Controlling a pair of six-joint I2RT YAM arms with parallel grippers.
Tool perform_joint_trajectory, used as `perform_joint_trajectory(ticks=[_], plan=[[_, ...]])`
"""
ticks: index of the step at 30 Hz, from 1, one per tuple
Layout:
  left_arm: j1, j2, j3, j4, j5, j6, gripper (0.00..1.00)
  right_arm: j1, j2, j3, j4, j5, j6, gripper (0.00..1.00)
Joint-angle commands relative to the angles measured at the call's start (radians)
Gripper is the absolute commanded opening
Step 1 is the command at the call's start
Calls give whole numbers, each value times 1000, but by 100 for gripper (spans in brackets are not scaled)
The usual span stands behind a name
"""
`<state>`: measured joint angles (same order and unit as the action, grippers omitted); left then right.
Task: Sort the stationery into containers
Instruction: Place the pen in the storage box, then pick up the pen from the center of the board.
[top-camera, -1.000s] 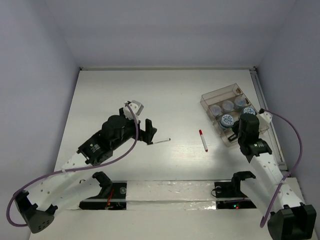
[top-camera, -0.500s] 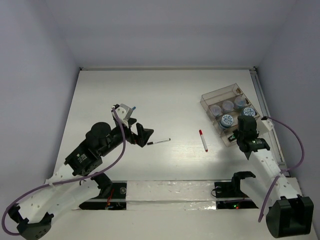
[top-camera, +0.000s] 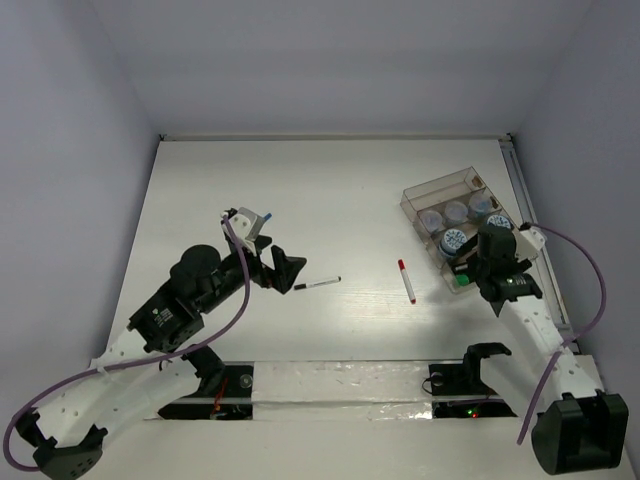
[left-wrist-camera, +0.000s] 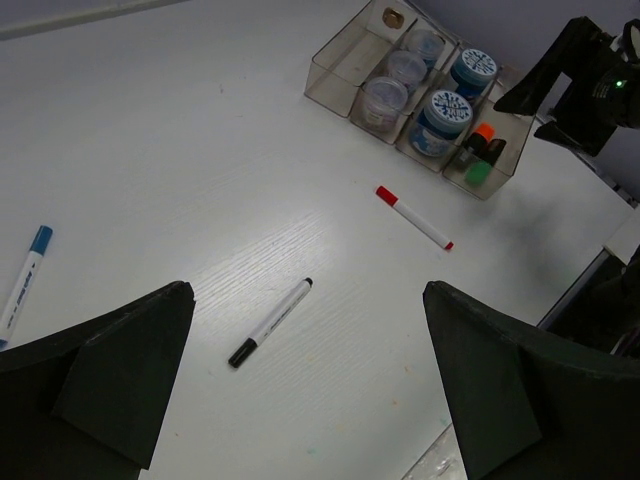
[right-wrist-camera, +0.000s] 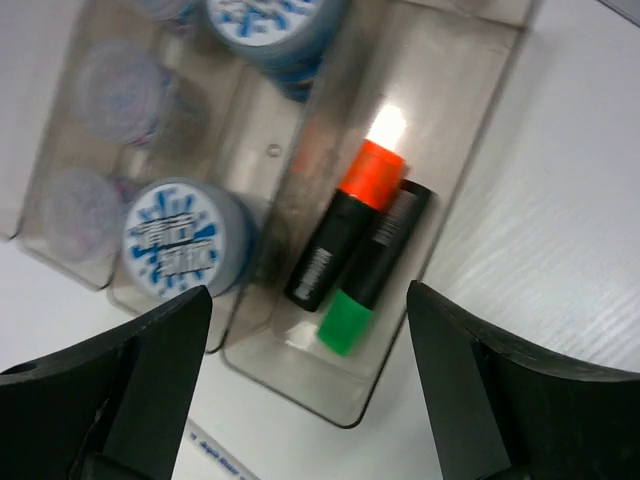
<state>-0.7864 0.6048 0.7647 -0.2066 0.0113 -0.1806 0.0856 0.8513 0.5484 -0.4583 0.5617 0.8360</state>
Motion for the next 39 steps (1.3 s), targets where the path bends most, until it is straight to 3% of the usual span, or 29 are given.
perform_joint_trajectory(ticks=[1, 2, 5, 8, 12, 17, 21, 24, 27, 31, 37, 39], plan=[[-5, 3, 7, 33, -37, 6, 99, -6, -43, 85, 121, -136, -240, 85], [-5, 6, 7, 32, -39, 6, 99, -6, -44, 119, 133, -260, -282, 85], [9, 23, 10, 30, -45, 6, 99, 84, 8, 239, 78, -390, -383, 85], [39, 36, 10, 32, -45, 4, 99, 282, 121, 347, -55, -410, -448, 86], [100, 53, 8, 41, -16, 1, 99, 405, 274, 354, -138, -451, -465, 86], [157, 62, 4, 52, -16, 0, 99, 414, 356, 295, -60, -459, -469, 81], [182, 78, 4, 58, -16, 3, 99, 414, 462, 320, -75, -451, -453, 65], [202, 88, 4, 56, 15, 3, 99, 414, 534, 311, -40, -473, -437, 62], [202, 90, 4, 58, 18, 4, 99, 414, 583, 295, 0, -465, -414, 54], [202, 90, 2, 59, 21, 4, 99, 405, 640, 300, 10, -395, -390, 50], [202, 78, 2, 61, 24, 4, 99, 381, 706, 330, 17, -434, -400, 48], [202, 75, 1, 61, 24, 6, 99, 381, 726, 332, 32, -459, -400, 43]])
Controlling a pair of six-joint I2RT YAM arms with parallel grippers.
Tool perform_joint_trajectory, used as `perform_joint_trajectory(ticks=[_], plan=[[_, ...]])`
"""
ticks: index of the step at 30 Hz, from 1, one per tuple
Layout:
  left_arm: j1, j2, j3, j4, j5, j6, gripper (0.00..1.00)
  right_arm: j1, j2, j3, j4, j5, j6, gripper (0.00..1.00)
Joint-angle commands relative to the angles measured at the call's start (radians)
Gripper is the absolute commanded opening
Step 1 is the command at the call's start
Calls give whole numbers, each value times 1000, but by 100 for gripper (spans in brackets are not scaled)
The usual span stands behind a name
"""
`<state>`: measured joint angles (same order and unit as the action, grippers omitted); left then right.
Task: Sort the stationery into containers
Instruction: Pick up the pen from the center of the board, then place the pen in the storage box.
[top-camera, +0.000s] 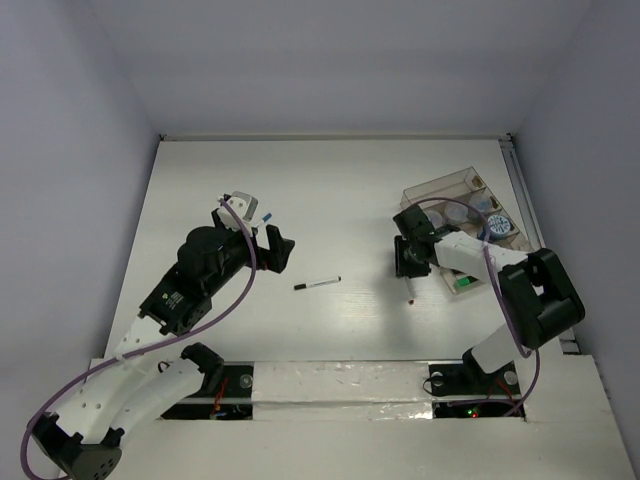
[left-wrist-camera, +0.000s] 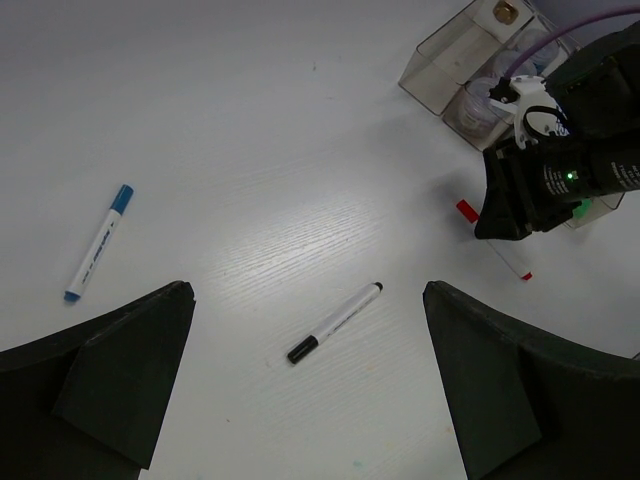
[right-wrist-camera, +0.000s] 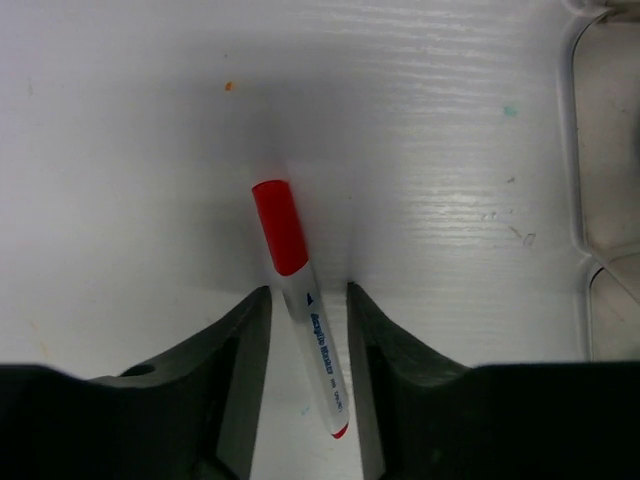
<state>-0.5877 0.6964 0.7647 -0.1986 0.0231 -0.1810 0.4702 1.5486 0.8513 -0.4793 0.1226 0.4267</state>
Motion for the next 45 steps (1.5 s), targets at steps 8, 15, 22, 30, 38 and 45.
perform_joint_trajectory(ticks=[8, 15, 22, 30, 38, 45], plan=[[3, -26, -1, 54, 12, 6, 99, -4, 81, 40, 79, -38, 29, 0], [3, -21, -1, 59, 31, 9, 99, -4, -137, 107, 260, -23, 76, 0], [3, -32, -4, 57, 21, 9, 99, -172, -197, 171, 438, 114, 223, 0], [3, -34, -5, 59, 29, 9, 99, -343, -145, 134, 614, 360, 423, 0], [3, -38, -4, 61, 37, 11, 99, -386, 33, 178, 682, 446, 547, 0], [3, -44, -4, 64, 35, 12, 99, -409, 117, 216, 706, 450, 555, 0]])
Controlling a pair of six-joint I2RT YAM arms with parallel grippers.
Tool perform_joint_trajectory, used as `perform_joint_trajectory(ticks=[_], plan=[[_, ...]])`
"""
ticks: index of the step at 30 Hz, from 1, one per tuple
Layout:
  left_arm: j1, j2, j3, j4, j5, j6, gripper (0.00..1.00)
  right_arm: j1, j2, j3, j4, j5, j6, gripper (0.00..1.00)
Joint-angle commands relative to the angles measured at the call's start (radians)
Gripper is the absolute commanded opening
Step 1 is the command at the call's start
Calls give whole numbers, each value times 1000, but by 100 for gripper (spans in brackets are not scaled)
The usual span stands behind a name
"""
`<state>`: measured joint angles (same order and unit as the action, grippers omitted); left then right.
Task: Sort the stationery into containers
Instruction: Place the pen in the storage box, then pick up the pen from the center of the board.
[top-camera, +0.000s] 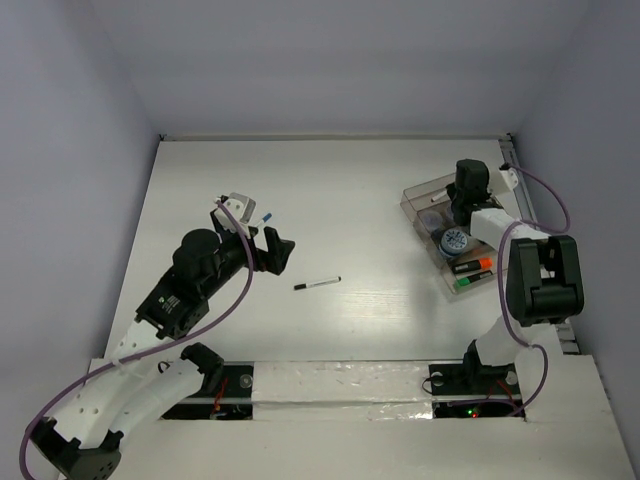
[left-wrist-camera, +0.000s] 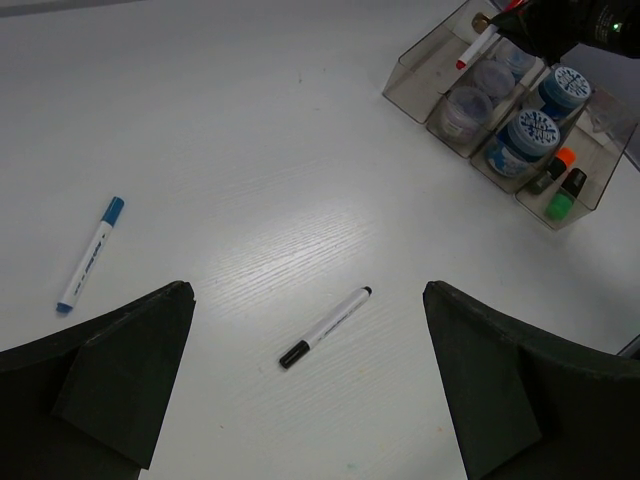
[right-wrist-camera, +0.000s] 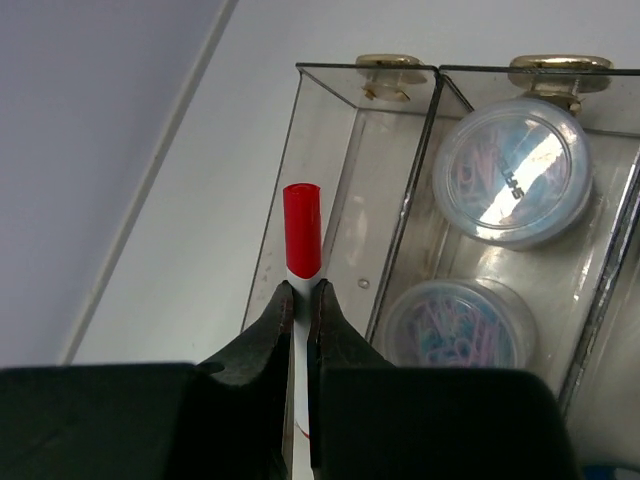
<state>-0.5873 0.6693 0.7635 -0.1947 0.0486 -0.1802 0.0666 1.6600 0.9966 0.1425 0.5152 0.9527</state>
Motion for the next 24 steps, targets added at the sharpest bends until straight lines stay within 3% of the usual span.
perform_joint_trajectory(ticks=[1, 9, 10, 13, 14, 18, 21, 24], plan=[[3, -19, -3, 58, 10, 12, 99, -5, 15, 74, 86, 48, 32, 0], [3, -14, -3, 58, 7, 12, 99, -14, 83, 91, 86, 9, 47, 15], [3, -14, -3, 58, 7, 12, 99, -14, 86, 99, 83, 2, 41, 27], [3, -14, -3, 55, 2, 12, 99, -14, 89, 109, 83, -13, 26, 51], [3, -16, -3, 57, 2, 12, 99, -14, 86, 114, 83, -21, -1, 54], [3, -16, -3, 57, -4, 12, 99, -14, 47, 145, 98, -93, -150, 59], [3, -13, -1, 54, -13, 12, 99, 2, -9, 169, 75, -259, -334, 59], [13, -11, 3, 51, -26, 8, 99, 62, -78, 171, 14, -519, -524, 59]])
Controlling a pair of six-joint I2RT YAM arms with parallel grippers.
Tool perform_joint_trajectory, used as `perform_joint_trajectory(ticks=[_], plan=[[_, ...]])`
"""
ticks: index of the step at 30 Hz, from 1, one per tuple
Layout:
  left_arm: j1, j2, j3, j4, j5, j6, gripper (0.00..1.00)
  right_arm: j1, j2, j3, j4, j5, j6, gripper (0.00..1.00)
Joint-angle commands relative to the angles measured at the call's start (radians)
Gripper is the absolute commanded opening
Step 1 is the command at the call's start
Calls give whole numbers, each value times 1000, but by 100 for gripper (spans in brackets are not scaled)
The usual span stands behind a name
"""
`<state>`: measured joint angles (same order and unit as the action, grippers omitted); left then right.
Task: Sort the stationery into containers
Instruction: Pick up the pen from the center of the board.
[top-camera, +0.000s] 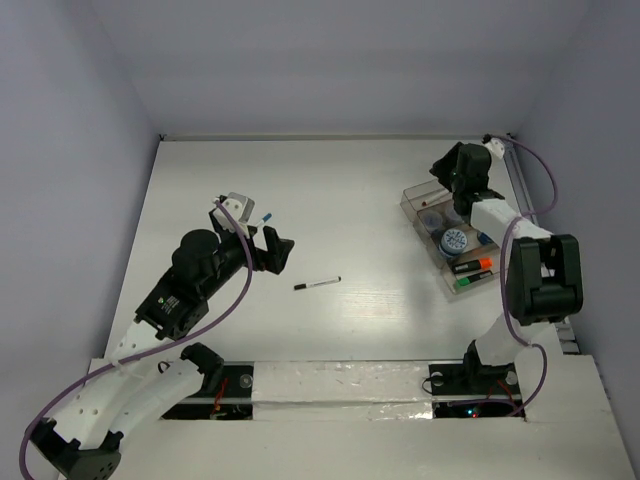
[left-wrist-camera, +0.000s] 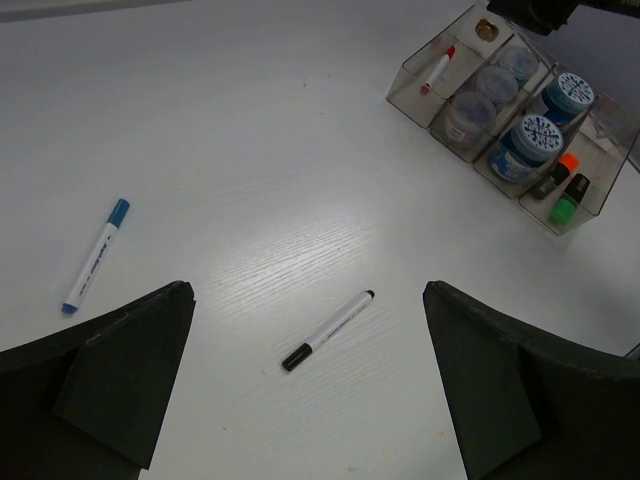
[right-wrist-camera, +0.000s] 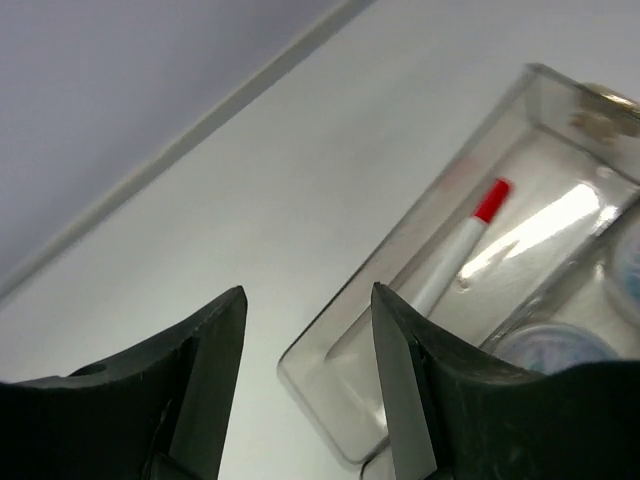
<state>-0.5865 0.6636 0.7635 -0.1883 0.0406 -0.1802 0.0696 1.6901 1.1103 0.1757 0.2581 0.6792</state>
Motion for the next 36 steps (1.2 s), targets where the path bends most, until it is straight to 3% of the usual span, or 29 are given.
perform_joint_trajectory(ticks=[1, 4, 6, 9, 17, 24, 30, 33, 36], plan=[[13, -4, 3, 43, -24, 8, 99, 84, -122, 65, -54, -424, -303, 59], [22, 2, 3, 44, -30, 5, 99, 261, -129, 114, -259, -569, -531, 59], [22, 11, 7, 43, -27, 5, 99, 438, -103, 129, -377, -547, -702, 60], [40, 14, 17, 29, -68, -5, 99, 568, -26, 163, -480, -540, -819, 62], [68, -93, 13, 29, -252, -33, 99, 731, 117, 247, -515, -548, -900, 70], [79, -128, 14, 26, -306, -41, 99, 808, 236, 319, -656, -530, -946, 72], [88, -162, 8, 29, -346, -47, 99, 862, 293, 327, -664, -488, -937, 71], [88, -150, 8, 29, -335, -45, 99, 883, 321, 321, -653, -412, -923, 68], [88, -142, 10, 30, -321, -44, 99, 903, 330, 296, -639, -314, -902, 56]])
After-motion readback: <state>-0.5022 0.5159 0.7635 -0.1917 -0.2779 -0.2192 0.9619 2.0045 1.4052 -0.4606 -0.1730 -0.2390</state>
